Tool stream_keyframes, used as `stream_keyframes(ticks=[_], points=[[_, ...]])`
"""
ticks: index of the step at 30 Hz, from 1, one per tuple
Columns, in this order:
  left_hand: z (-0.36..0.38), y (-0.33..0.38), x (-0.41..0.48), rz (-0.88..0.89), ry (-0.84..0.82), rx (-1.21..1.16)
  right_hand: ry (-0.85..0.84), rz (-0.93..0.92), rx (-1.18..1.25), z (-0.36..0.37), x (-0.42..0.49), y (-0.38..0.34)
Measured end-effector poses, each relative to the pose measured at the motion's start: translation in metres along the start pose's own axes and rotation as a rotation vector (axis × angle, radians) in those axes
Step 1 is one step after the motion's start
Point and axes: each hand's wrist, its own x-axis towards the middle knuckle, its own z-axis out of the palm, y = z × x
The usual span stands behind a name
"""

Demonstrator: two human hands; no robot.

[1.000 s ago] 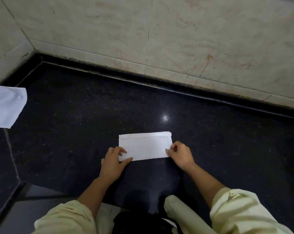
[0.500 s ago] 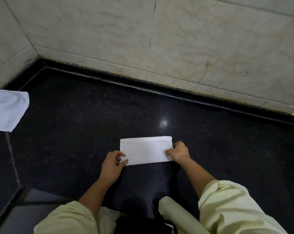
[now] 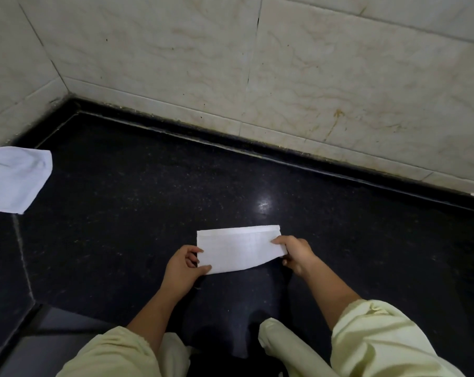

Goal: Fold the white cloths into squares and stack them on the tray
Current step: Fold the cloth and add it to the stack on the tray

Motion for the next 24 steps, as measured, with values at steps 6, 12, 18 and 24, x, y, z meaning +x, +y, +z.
stream_keyframes(ticks=[6, 12, 18, 24], points=[[-0.003, 0.003, -0.002, -0.011, -0.020, -0.050, -0.072, -0.262, -0.150, 0.021, -0.017, -0.016], [-0.001, -0.001, -0.001, -0.012, -0.012, -0.058, -0.224, -0.336, -0.294, 0.057, -0.036, -0.023], [-0.001, -0.001, -0.001, -0.008, -0.009, -0.064, -0.263, -0.350, -0.489, 0.101, -0.031, -0.011], [-0.003, -0.006, 0.000, -0.006, -0.012, -0.079, -0.260, -0.323, -0.620, 0.127, -0.021, 0.008]])
